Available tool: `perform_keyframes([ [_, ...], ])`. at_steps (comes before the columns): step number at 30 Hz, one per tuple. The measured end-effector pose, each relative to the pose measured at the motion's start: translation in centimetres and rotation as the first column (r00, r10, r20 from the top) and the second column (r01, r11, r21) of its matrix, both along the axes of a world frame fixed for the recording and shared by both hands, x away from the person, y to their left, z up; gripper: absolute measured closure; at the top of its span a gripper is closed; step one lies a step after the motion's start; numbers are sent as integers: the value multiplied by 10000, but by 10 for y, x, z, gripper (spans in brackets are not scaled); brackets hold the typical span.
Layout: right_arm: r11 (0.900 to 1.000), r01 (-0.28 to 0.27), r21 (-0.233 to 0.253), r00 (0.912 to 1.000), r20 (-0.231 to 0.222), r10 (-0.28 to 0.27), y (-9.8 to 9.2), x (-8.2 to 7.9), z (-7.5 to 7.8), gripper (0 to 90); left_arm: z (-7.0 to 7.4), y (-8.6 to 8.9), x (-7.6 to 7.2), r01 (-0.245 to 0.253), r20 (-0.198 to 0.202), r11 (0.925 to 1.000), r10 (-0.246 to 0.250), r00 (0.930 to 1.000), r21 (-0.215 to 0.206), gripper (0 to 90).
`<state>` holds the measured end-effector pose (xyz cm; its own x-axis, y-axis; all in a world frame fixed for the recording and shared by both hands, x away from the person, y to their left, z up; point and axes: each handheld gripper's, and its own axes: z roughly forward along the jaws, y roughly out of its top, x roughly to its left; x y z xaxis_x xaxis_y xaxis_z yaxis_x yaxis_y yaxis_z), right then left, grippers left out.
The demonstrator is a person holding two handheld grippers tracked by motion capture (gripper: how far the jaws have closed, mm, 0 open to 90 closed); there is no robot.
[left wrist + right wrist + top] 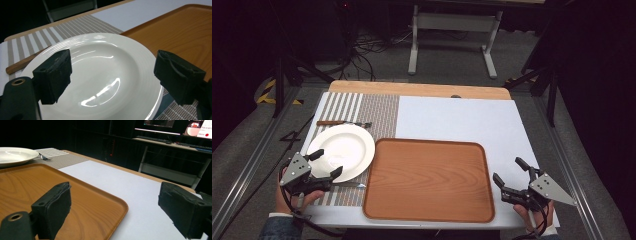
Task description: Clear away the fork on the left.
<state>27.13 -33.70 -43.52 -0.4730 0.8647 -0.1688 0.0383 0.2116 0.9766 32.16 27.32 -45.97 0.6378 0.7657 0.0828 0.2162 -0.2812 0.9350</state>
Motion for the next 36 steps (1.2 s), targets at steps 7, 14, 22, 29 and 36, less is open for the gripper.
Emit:
perform_keyframes([
  [7, 9997, -110, -236, 9999, 48, 111, 9, 0, 1, 120, 1, -1, -2, -54, 32, 9998, 53, 10000, 193, 166],
  [14, 9992, -147, -382, 9999, -70, 145, 14, 0, -2, 120, 2, -2, -1, -241, -70, 9980, 245, 9997, 582, 169],
  [22, 9991, -136, -396, 9992, -371, 121, 13, 3, -5, 121, 11, 13, 6, -350, -271, 9966, 371, 9989, 742, 191],
  [29, 9986, -238, -471, 9982, -563, 211, 14, 3, -6, 123, 21, 27, 28, -462, -479, 9955, 502, 9976, 822, 189],
  [36, 9986, -176, -492, 9978, -648, 144, 12, 4, -7, 122, 40, 21, 55, -330, -593, 9819, 448, 9972, 1867, 187],
])
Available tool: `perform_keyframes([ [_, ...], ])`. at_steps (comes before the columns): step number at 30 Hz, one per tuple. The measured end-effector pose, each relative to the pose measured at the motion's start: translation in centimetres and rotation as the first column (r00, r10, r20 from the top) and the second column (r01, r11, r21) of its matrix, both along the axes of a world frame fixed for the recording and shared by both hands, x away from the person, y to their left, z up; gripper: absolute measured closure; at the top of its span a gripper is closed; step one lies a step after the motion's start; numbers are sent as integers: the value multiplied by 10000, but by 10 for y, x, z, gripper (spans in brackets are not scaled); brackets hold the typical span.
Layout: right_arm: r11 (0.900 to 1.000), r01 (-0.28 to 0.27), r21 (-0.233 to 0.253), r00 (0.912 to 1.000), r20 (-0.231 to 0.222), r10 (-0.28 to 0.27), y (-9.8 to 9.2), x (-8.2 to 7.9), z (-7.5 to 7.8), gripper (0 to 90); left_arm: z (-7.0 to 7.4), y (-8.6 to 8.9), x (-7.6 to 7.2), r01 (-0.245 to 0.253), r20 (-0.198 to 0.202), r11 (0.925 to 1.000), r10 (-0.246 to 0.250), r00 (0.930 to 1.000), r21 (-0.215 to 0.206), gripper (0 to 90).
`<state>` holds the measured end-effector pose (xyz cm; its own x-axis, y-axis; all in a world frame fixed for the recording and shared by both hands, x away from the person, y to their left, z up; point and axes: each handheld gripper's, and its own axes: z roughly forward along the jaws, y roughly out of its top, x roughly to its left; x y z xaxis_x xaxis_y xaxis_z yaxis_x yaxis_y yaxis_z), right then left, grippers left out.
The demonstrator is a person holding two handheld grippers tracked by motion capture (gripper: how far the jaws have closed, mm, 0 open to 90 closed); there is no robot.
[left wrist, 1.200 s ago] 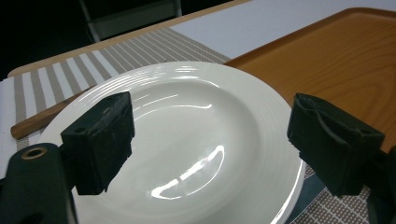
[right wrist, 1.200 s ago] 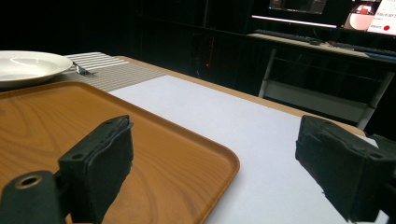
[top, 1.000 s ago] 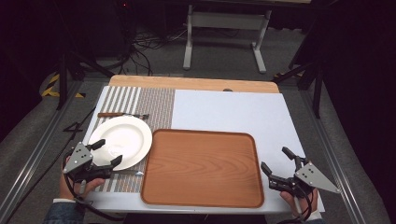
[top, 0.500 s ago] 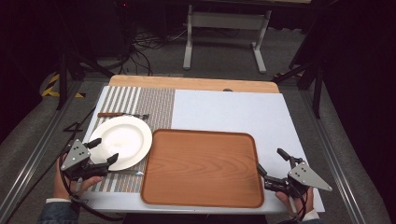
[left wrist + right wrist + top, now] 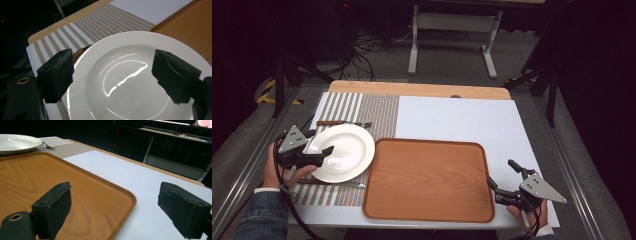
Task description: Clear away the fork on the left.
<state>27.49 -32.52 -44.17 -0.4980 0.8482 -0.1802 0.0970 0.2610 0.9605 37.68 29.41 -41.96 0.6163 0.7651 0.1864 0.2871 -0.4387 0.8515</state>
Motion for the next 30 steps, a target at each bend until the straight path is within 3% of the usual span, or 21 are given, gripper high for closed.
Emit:
perform_keyframes([
  [4, 9999, -94, -37, 9999, -62, 94, -1, 1, 1, 122, 10, 2, 22, -82, -262, 9986, 96, 9996, 526, 195],
  [6, 9999, -104, -53, 9999, -88, 103, -1, 1, 1, 122, 11, 4, 27, -66, -364, 9991, 81, 9993, 426, 196],
  [9, 9992, -400, -31, 9989, -232, 399, 2, 5, 4, 120, 12, 14, 49, -175, -731, 9989, 207, 9971, 434, 208],
  [13, 9984, -545, -125, 9974, -486, 538, 5, 9, 3, 120, 9, 17, 67, -286, -1009, 9979, 344, 9943, 581, 214],
  [17, 9974, -562, -450, 9949, -867, 521, 9, 16, 4, 120, 1, 18, 97, -304, -1693, 9973, 413, 9847, 663, 245],
  [19, 9964, -637, -554, 9934, -988, 580, 10, 17, 5, 119, 0, 18, 105, -391, -1743, 9957, 534, 9832, 841, 246],
  [22, 9957, -692, -611, 9905, -1234, 612, 13, 25, 7, 118, 0, 20, 120, -440, -2051, 9961, 589, 9770, 764, 260],
  [23, 9957, -680, -624, 9897, -1303, 594, 13, 27, 7, 118, 1, 23, 131, -498, -2175, 9944, 691, 9736, 929, 261],
  [26, 9950, -772, -631, 9850, -1595, 663, 15, 33, 7, 118, 1, 25, 140, -424, -2364, 9924, 689, 9692, 1154, 298],
  [27, 9942, -812, -711, 9841, -1640, 686, 15, 34, 7, 119, -3, 25, 149, -399, -2701, 9881, 793, 9595, 1486, 296],
  [28, 9942, -812, -711, 9841, -1640, 686, 15, 34, 7, 119, -3, 25, 149, -399, -2701, 9881, 793, 9595, 1486, 293],
  [30, 9936, -860, -734, 9820, -1749, 720, 16, 36, 7, 120, -9, 28, 159, -409, -3023, 9878, 853, 9494, 1506, 290],
])
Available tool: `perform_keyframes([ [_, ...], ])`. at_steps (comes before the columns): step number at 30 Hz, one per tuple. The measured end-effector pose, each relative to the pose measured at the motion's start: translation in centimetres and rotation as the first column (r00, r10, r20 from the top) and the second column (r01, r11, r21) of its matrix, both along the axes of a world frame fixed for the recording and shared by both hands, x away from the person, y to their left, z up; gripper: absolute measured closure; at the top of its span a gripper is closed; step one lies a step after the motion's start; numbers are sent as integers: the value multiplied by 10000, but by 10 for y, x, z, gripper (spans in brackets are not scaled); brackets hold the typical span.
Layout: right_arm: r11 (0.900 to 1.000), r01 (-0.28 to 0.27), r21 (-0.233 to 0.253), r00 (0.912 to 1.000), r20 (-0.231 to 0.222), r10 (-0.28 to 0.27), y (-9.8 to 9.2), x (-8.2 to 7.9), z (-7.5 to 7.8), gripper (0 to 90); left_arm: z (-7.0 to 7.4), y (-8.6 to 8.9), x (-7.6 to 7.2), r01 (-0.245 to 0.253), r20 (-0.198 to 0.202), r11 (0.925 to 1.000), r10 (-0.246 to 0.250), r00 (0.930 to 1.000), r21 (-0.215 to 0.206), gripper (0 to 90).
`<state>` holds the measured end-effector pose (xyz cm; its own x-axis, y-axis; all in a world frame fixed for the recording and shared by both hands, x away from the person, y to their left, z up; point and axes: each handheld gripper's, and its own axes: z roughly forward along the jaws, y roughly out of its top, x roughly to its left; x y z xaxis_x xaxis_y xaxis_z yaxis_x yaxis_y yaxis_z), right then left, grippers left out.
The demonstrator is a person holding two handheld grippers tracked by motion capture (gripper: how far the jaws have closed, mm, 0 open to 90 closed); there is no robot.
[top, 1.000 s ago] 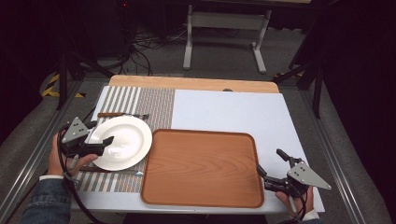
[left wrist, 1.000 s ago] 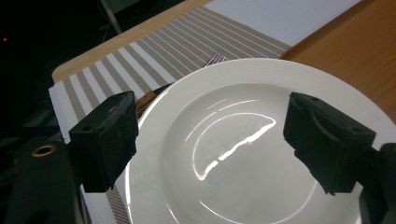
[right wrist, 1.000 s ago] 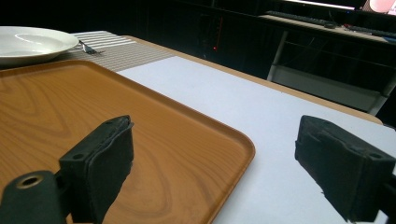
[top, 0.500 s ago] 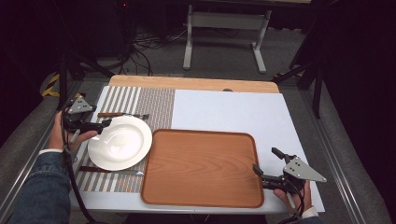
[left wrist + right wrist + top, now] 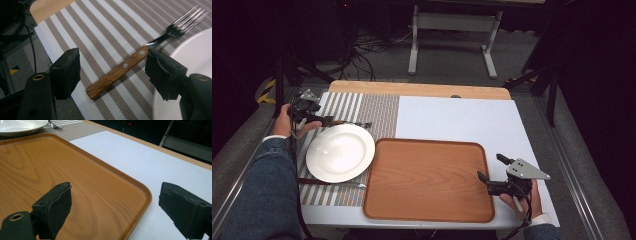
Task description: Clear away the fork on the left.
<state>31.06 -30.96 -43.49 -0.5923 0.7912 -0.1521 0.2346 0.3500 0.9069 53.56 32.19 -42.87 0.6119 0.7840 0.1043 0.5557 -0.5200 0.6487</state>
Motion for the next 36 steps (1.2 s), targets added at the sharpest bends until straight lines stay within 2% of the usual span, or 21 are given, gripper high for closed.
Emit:
perform_keyframes([
  [1, 10000, 12, -16, 10000, -54, -12, 0, 1, 0, 120, -3, 3, 6, -17, -119, 9999, 18, 9999, 147, 295],
  [5, 10000, 40, -45, 10000, -78, -40, 0, 2, 1, 120, -11, 6, 16, 3, -472, 9998, 6, 9989, 196, 304],
  [7, 9999, 105, -56, 9998, -164, -106, 0, 3, 1, 121, -15, 5, 20, -49, -582, 9988, 78, 9983, 497, 319],
  [8, 9998, 133, -111, 9997, -220, -135, 0, 3, 0, 121, -17, 5, 23, 111, -619, 9979, -72, 9981, 634, 332],
  [9, 9996, 187, -216, 9995, -269, -192, 1, 4, -1, 124, -17, 5, 24, 91, -631, 9990, -62, 9980, 449, 339],
  [12, 9988, 424, -248, 9987, -267, -430, 0, 5, -2, 134, -17, 6, 28, 223, -658, 9990, -197, 9976, 378, 348],
  [13, 9986, 468, -253, 9984, -316, -476, -1, 5, -2, 134, -17, 7, 29, 443, -785, 9987, -423, 9960, 237, 365],
  [16, 9987, 447, -248, 9982, -381, -456, -1, 5, -3, 133, -17, 7, 29, 535, -816, 9983, -516, 9953, 214, 366],
  [18, 9988, 368, -312, 9983, -439, -381, 0, 4, -3, 133, -16, 5, 29, 931, -988, 9956, -916, 9909, 107, 367],
  [20, 9989, 241, -413, 9984, -499, -262, 0, 3, -4, 132, -16, 4, 29, 1066, -995, 9940, -1038, 9896, 225, 368],
  [23, 9987, 222, -464, 9978, -607, -250, -1, 3, -6, 132, -18, 0, 28, 1345, -1477, 9900, -1270, 9808, 420, 363],
  [27, 9987, 217, -469, 9974, -677, -249, -2, 2, -7, 132, -22, -4, 26, 1570, -1673, 9869, -1486, 9746, 381, 365],
  [28, 9985, 187, -515, 9974, -691, -223, -1, 2, -7, 131, -25, -6, 26, 1583, -1690, 9851, -1452, 9749, 667, 391],
  [29, 9985, 187, -515, 9974, -691, -223, -1, 2, -7, 131, -26, -7, 25, 1559, -1870, 9865, -1442, 9717, 497, 391],
  [31, 9984, 189, -539, 9970, -734, -229, -1, 3, -8, 131, -27, -6, 26, 1581, -1699, 9867, -1497, 9740, 371, 407],
  [36, 9987, 43, -509, 9962, -871, -87, -1, 3, -9, 128, -28, -5, 25, 1508, -1781, 9881, -1434, 9735, 290, 475],
])
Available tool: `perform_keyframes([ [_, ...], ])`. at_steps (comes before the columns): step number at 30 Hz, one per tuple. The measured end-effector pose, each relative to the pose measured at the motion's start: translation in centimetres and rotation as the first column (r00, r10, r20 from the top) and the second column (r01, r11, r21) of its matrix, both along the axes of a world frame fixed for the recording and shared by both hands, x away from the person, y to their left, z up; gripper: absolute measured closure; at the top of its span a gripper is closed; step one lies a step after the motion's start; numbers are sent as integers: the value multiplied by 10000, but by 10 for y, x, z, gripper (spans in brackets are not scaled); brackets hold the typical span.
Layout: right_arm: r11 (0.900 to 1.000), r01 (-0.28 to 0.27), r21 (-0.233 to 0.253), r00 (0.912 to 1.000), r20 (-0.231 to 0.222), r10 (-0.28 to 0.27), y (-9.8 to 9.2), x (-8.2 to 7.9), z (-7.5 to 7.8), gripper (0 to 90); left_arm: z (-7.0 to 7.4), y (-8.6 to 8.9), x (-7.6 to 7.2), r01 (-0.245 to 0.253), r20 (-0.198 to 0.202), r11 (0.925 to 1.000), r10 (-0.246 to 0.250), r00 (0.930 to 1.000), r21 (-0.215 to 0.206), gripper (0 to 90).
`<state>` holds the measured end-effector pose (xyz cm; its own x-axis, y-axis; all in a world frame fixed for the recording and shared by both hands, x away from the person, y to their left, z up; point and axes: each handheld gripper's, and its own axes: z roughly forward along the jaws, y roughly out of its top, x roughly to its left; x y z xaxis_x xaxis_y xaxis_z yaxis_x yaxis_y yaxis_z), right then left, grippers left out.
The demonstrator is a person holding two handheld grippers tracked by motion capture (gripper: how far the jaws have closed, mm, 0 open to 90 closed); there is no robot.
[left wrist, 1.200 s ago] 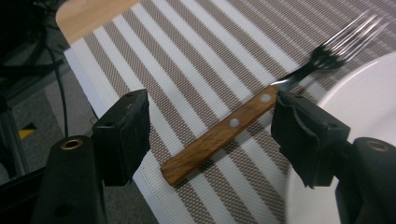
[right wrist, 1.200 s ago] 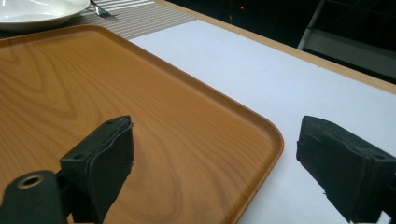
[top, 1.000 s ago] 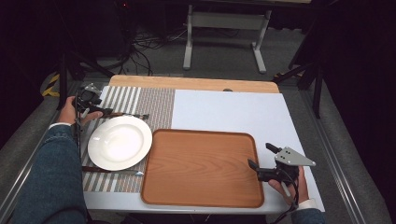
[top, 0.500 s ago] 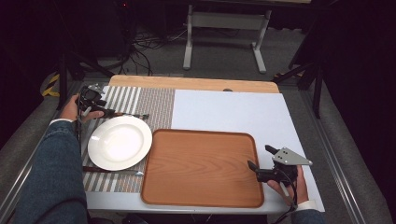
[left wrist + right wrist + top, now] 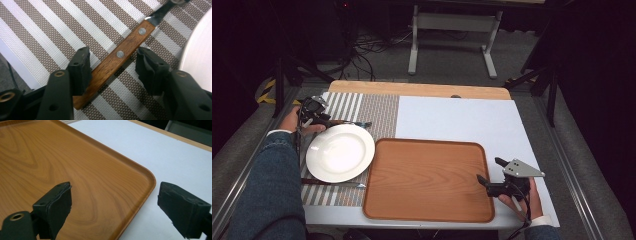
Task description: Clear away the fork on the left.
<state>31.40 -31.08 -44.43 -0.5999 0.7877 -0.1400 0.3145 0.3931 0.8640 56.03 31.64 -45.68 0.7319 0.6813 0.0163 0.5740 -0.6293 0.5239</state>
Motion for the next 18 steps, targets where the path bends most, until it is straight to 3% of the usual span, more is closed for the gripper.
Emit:
perform_keyframes([
  [10, 9998, -202, -33, 9994, -295, 201, -2, 2, -3, 127, 3, -7, -3, 689, -159, 9974, -685, 9975, 231, 749],
  [11, 9997, -230, -52, 9992, -341, 228, -2, 2, -4, 127, 3, -7, -3, 648, -38, 9973, -647, 9979, 346, 754],
  [13, 9994, -322, -87, 9986, -429, 318, -1, 2, -5, 127, 3, -8, -4, 651, -160, 9976, -647, 9978, 252, 755],
  [18, 9985, -485, -248, 9972, -575, 470, 2, 3, -7, 125, 2, -9, -8, 670, 356, 9965, -688, 9970, 499, 757],
])
